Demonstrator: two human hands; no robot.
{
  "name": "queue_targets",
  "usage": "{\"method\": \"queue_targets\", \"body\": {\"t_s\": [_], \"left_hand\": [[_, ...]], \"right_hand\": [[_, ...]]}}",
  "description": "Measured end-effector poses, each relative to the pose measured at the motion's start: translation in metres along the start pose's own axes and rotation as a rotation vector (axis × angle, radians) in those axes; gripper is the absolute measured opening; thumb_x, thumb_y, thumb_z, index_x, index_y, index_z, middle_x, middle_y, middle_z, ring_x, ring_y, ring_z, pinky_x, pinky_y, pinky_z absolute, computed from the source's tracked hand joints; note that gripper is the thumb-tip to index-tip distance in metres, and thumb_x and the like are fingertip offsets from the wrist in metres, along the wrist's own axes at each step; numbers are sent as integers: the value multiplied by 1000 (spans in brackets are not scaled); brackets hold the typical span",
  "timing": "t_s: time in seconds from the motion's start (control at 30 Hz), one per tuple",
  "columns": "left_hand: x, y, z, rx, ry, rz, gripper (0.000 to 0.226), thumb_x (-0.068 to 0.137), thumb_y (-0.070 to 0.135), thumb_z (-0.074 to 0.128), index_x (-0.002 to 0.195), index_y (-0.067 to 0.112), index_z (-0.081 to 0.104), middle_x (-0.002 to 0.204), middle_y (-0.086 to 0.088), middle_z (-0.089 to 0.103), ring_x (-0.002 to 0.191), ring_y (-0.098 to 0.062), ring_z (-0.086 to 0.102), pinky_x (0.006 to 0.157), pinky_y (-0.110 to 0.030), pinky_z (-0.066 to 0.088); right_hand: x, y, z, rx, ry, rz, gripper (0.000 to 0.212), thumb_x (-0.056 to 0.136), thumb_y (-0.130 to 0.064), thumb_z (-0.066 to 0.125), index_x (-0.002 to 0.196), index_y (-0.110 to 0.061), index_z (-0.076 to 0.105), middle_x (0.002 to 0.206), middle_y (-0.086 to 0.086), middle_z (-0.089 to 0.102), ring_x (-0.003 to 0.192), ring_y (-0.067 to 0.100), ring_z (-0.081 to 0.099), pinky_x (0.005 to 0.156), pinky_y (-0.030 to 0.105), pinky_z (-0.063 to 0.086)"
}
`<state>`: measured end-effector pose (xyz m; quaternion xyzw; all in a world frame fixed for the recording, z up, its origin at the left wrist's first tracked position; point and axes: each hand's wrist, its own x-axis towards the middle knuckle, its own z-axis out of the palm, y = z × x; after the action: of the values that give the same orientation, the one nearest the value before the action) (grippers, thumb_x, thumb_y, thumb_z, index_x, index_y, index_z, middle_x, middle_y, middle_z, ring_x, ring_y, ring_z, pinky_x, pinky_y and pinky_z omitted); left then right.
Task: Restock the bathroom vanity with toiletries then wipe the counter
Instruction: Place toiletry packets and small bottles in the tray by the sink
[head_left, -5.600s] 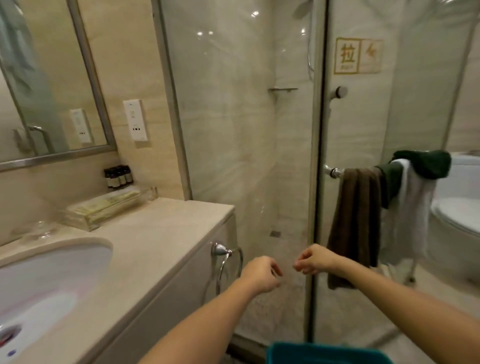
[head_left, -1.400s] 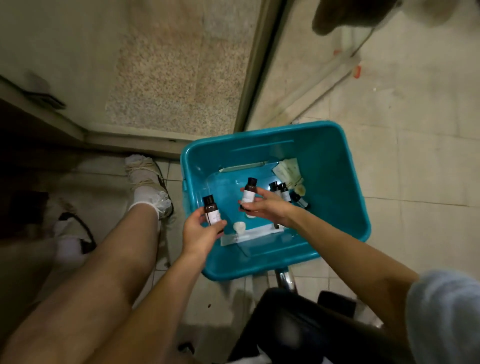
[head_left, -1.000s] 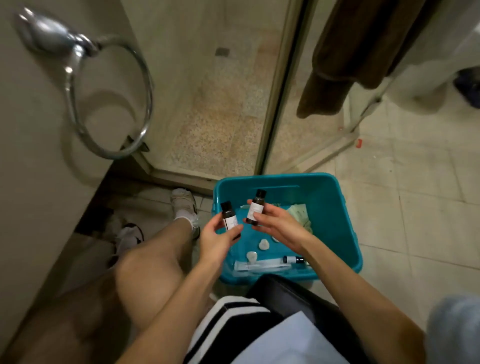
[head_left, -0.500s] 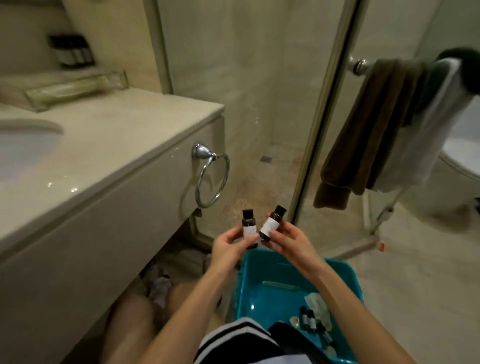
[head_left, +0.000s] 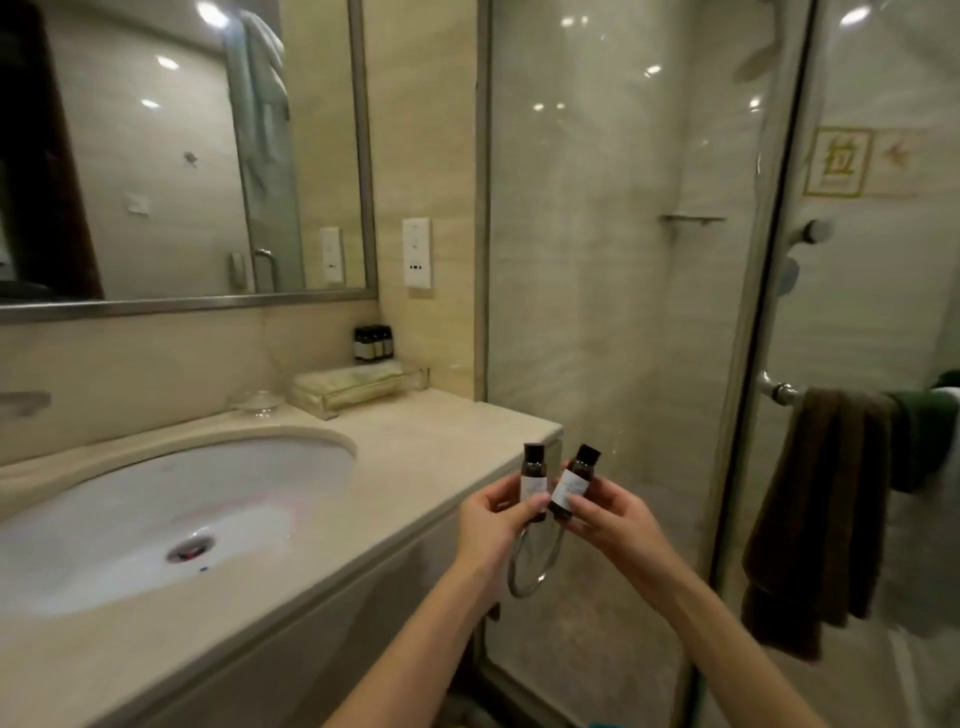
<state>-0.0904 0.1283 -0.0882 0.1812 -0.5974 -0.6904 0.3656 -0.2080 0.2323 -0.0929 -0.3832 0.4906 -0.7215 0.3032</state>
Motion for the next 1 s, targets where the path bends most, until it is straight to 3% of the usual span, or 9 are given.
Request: {"method": "queue_targets", "body": {"t_s": [0.07, 0.13, 0.2, 0.33, 0.5, 0.63, 0.7, 0.87, 1.0], "left_hand": [[10, 30, -10, 23, 25, 59, 31, 79, -1, 70, 109, 5, 68, 96, -7, 74, 79, -8, 70, 70, -16, 55], [18, 56, -22, 41, 43, 99, 27, 79, -1, 70, 104, 10, 69, 85, 2, 74, 71, -3, 69, 64, -13, 52], [28, 75, -36, 52, 65, 124, 24, 80, 0, 69, 100, 14, 70, 82, 5, 74, 70, -5, 67, 65, -14, 53], [56, 100, -67, 89, 112, 145, 28, 80, 1, 69, 105, 13, 69, 95, -2, 74, 82, -10, 67, 68, -14, 54], [115, 110, -109, 162, 171, 89, 24, 78, 0, 70, 96, 16, 72, 87, -1, 75, 79, -11, 68, 65, -15, 52], [180, 106, -143, 239, 213, 48, 23, 77, -5, 69, 84, 16, 72, 74, 2, 75, 69, -12, 67, 63, -18, 54], [214, 99, -161, 272, 248, 29, 22, 75, -6, 71, 87, 13, 72, 75, 1, 75, 67, -12, 68, 65, -20, 55], [288, 80, -201, 342, 351, 33, 26, 73, 0, 75, 97, 11, 71, 88, -3, 74, 78, -13, 69, 67, -19, 55], [345, 58, -229, 423, 426, 38, 30, 69, 8, 80, 98, 14, 71, 91, -1, 73, 88, -19, 70, 83, -35, 57]], "right_hand": [[21, -19, 20, -19, -39, -33, 64, 63, -29, 84, 118, -5, 60, 111, 14, 69, 97, 24, 69, 75, 25, 57], [43, -34, 40, -35, -68, -47, 35, 82, -8, 67, 116, -5, 59, 109, 14, 69, 92, 21, 69, 74, 22, 56], [66, -42, 60, -58, -90, -47, 26, 88, 3, 56, 111, -7, 61, 106, 12, 69, 88, 18, 69, 72, 21, 56], [115, -43, 94, -71, -153, -13, 25, 87, 1, 58, 108, -13, 63, 101, 5, 73, 93, 18, 69, 81, 26, 55], [186, -28, 123, -141, -199, 33, 25, 89, -6, 61, 112, -16, 63, 106, 3, 72, 100, 19, 68, 88, 31, 54], [255, -2, 140, -205, -206, 55, 26, 89, -8, 61, 112, -18, 63, 103, 0, 73, 98, 16, 69, 85, 28, 55], [288, 12, 147, -228, -213, 60, 26, 89, -10, 61, 112, -22, 61, 103, -1, 73, 97, 13, 69, 85, 26, 55], [367, 44, 163, -282, -260, 48, 27, 89, -8, 62, 101, -32, 61, 91, -10, 73, 89, 5, 69, 77, 21, 56], [426, 75, 168, -346, -250, -12, 27, 88, -1, 60, 100, -25, 62, 87, -12, 68, 81, 5, 66, 66, 10, 50]]}}
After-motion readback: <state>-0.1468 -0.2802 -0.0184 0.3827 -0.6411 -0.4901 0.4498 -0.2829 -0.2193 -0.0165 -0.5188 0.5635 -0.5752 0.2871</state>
